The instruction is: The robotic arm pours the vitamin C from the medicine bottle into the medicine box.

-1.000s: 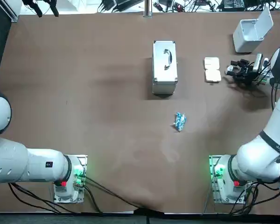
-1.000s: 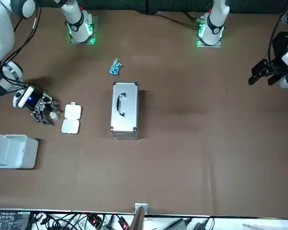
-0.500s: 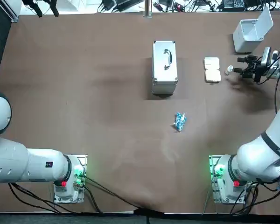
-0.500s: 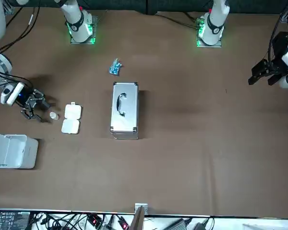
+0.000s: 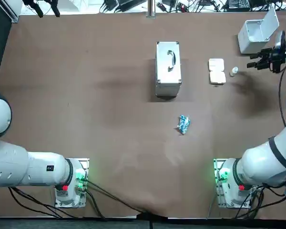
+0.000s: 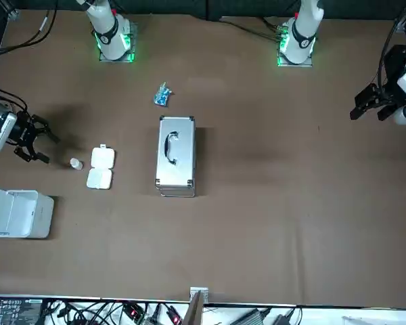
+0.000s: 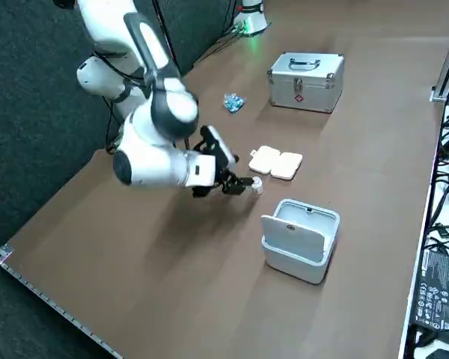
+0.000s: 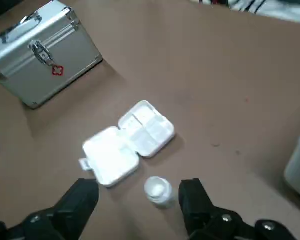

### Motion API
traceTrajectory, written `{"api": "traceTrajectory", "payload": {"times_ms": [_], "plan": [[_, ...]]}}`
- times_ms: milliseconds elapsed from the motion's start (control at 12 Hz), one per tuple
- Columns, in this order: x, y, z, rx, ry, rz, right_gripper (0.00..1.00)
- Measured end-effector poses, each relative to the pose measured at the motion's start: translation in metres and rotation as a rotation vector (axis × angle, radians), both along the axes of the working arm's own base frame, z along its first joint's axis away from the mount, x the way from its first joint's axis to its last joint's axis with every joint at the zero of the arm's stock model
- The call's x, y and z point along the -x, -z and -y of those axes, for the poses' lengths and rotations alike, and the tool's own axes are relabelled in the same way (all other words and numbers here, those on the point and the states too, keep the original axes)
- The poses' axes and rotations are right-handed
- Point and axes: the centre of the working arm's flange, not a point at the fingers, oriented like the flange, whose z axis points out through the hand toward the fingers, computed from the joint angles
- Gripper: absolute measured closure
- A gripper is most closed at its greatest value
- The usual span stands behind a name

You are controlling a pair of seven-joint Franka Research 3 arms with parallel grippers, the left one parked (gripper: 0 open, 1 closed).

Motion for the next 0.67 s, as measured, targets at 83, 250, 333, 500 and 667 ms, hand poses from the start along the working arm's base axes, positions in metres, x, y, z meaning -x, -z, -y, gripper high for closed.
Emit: {"api": "traceTrajectory", "payload": {"times_ms": [83, 250, 333, 500, 667], "plan": [[-0.005, -0.012, -0.008, 0.015, 0.013, -0.049, 0.00], [-0.018, -0.030, -0.022, 0.058, 0.031, -0.119, 0.00], [-0.026, -0.037, -0.029, 0.094, 0.035, -0.156, 0.00], [-0.043, -0.050, -0.042, 0.175, 0.063, -0.264, 0.00], [-0.059, -0.064, -0.054, 0.238, 0.096, -0.327, 0.00]]}}
